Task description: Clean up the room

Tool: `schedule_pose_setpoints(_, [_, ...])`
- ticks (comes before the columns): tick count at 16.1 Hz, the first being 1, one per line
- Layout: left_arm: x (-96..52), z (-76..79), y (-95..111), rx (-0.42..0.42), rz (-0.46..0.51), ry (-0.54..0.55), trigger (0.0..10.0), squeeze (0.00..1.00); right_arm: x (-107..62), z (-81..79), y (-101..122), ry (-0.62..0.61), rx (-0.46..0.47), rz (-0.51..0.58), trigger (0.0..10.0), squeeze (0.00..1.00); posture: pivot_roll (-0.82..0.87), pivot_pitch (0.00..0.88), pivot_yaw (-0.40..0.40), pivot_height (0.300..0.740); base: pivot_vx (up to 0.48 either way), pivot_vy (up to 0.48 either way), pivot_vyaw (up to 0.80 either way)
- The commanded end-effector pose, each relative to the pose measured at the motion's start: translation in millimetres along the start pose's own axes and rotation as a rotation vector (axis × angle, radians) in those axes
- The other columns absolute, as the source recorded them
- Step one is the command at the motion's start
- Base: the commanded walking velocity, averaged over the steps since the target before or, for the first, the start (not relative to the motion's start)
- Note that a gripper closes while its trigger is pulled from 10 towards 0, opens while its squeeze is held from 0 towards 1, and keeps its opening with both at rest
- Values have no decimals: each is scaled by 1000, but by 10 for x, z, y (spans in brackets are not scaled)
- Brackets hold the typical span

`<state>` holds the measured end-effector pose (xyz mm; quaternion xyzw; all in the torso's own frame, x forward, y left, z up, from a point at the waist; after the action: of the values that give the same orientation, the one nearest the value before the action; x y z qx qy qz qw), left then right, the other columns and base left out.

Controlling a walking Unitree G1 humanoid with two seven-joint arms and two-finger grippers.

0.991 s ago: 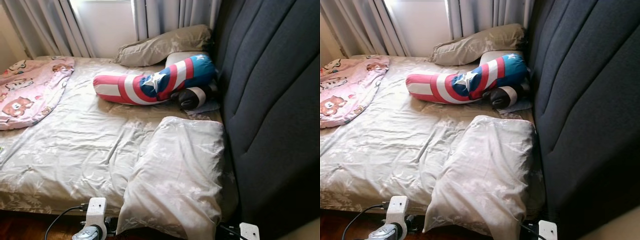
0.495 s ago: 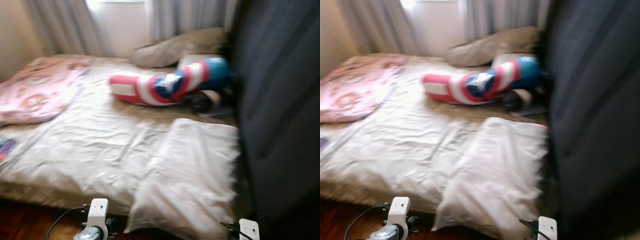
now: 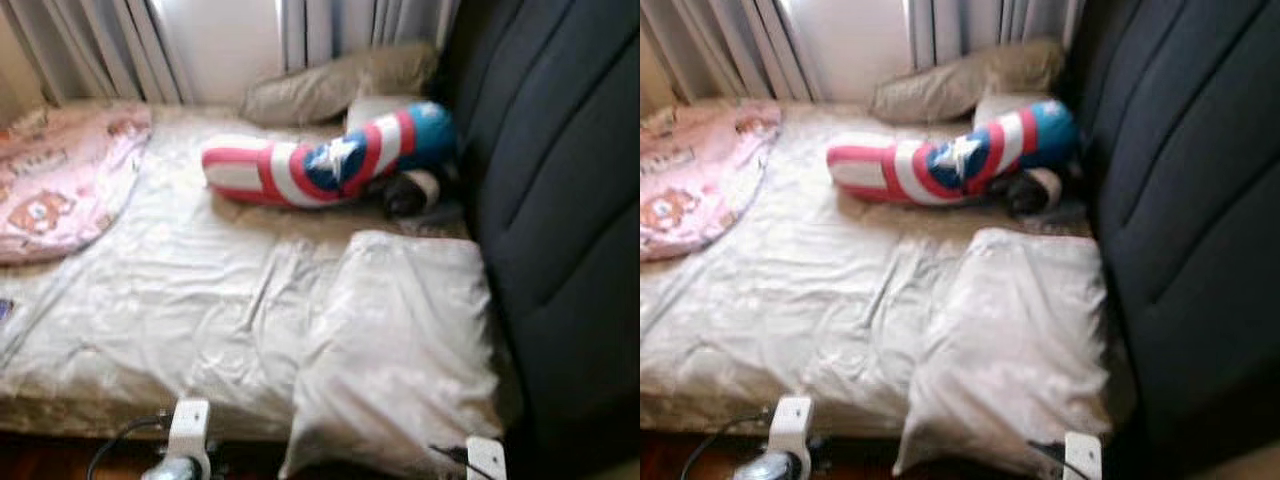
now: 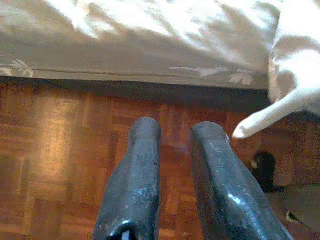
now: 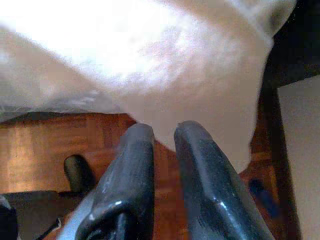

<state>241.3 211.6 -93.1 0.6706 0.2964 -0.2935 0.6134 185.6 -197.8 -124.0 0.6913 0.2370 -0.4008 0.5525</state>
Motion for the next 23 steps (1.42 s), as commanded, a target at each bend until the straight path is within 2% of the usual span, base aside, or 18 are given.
schedule_pose_setpoints(1, [-3, 1, -21, -7, -5, -5, 10000, 0, -9, 25, -37, -6, -2, -9, 10000, 0, -40, 47, 12, 740, 0, 0, 0])
schedule_pose_setpoints(6, [3, 28, -5, -8, -1, -7, 10000, 0, -9, 36, -35, -11, 2, -8, 10000, 0, -40, 45, 11, 740, 116, 0, 0])
schedule_pose_setpoints(14, [5, 32, 10, -7, 4, -9, 10000, 0, -9, 40, -30, -14, 5, -5, 10000, 0, -41, 48, 11, 740, 438, 0, 0])
schedule_pose_setpoints(23, [10, 83, 46, -8, 25, -30, 10000, 0, 7, -8, 61, 3, 3, 25, 10000, 0, -37, 53, 10, 740, 0, 0, 0])
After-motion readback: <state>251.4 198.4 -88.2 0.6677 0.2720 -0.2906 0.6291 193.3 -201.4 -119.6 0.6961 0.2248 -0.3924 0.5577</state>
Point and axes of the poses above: a point about 5 cm out from each wrist's last joint towards the gripper, its own x axis pointing out of the wrist towards the gripper, its own y axis along the axis of the wrist's last joint, z = x × y, the point moved 4 cm from there along x, pointing out of the wrist towards the gripper, and after that the axes turned 5 degrees about x, right-handed, at the moved point
